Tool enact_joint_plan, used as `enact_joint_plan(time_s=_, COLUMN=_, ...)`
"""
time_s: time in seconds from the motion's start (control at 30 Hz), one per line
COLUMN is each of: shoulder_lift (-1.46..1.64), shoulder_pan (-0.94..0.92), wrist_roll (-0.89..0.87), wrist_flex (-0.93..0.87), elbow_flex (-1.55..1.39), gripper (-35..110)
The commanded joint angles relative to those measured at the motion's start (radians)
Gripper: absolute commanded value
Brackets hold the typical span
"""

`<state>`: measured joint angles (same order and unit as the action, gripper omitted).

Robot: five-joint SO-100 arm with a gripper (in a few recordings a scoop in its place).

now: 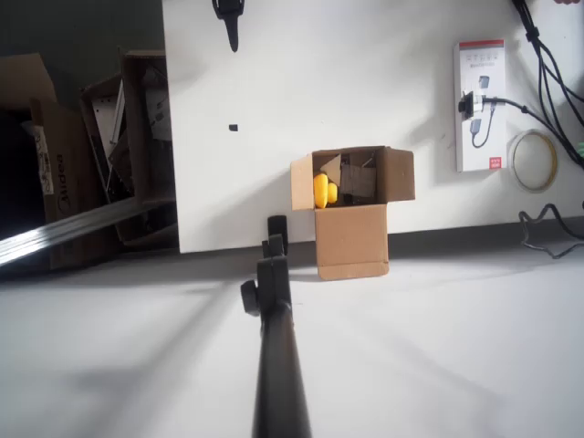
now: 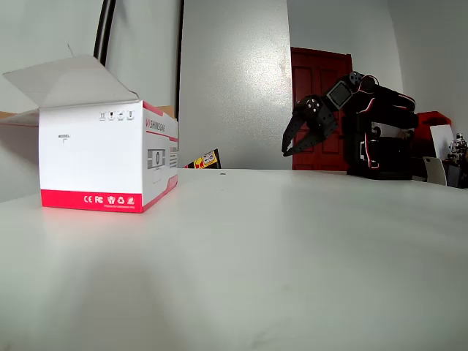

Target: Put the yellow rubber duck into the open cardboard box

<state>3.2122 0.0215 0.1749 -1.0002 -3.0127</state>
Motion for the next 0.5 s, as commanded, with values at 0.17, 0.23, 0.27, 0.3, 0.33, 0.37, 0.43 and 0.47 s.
enact_joint_plan(time_s=0.17, shoulder_lift=0.051, shoulder_pan=0.011, wrist_roll=-0.003, wrist_flex=0.000, elbow_flex=-0.038, gripper=0)
enact_joint_plan(time_s=0.23, shoulder_lift=0.051, shoulder_pan=0.011, wrist_roll=-0.003, wrist_flex=0.003, elbow_flex=-0.044, gripper=0)
enact_joint_plan(time_s=0.27, shoulder_lift=0.051, shoulder_pan=0.011, wrist_roll=-0.003, wrist_flex=0.009, elbow_flex=-0.052, gripper=0)
enact_joint_plan(time_s=0.3, shoulder_lift=0.051, shoulder_pan=0.011, wrist_roll=-0.005, wrist_flex=0.009, elbow_flex=-0.054, gripper=0)
enact_joint_plan(time_s=0.33, shoulder_lift=0.051, shoulder_pan=0.009, wrist_roll=-0.006, wrist_flex=0.009, elbow_flex=-0.054, gripper=0)
enact_joint_plan(time_s=0.37, shoulder_lift=0.051, shoulder_pan=0.008, wrist_roll=-0.008, wrist_flex=0.009, elbow_flex=-0.054, gripper=0)
enact_joint_plan(time_s=0.43, shoulder_lift=0.051, shoulder_pan=0.008, wrist_roll=-0.009, wrist_flex=0.009, elbow_flex=-0.054, gripper=0)
enact_joint_plan(time_s=0.47, shoulder_lift=0.051, shoulder_pan=0.008, wrist_roll=-0.009, wrist_flex=0.011, elbow_flex=-0.054, gripper=0)
